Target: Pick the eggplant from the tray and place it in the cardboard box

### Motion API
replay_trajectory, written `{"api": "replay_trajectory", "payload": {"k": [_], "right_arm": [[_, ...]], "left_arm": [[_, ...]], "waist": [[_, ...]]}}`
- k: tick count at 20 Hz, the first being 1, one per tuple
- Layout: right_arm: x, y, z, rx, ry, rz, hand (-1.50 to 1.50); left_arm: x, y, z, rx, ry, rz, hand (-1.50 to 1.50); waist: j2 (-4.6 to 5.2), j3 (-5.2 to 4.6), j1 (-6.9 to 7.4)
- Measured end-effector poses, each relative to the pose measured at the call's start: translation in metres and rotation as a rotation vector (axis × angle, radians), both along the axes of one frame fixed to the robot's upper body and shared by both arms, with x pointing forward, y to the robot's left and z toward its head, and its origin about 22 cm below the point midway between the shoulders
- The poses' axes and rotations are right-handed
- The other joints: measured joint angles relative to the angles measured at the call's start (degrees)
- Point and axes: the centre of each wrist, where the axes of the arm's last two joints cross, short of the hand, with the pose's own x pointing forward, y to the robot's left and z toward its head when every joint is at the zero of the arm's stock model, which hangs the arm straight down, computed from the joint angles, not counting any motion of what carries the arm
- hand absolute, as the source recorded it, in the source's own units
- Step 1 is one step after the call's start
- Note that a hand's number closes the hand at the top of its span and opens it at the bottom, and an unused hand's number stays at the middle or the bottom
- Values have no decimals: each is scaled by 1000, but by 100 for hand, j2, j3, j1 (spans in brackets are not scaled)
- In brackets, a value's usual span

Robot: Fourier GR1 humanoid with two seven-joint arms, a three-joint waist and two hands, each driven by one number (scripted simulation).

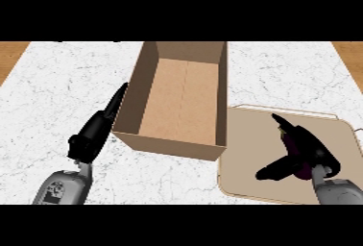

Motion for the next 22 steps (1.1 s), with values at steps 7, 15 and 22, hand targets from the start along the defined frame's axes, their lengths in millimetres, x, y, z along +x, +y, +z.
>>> {"api": "replay_trajectory", "payload": {"k": [7,15,22], "right_arm": [[-2,3,-16,-14,7,20,-150],[-3,2,-22,-71,24,43,150],[0,1,-26,-99,-13,65,150]], "left_arm": [[-1,-1,-2,1,-6,-6,0],[0,0,-1,9,8,-6,0],[-3,-5,2,4,16,3,0]], "waist": [[-38,-37,-5],[-43,-59,3],[-66,-89,6]]}}
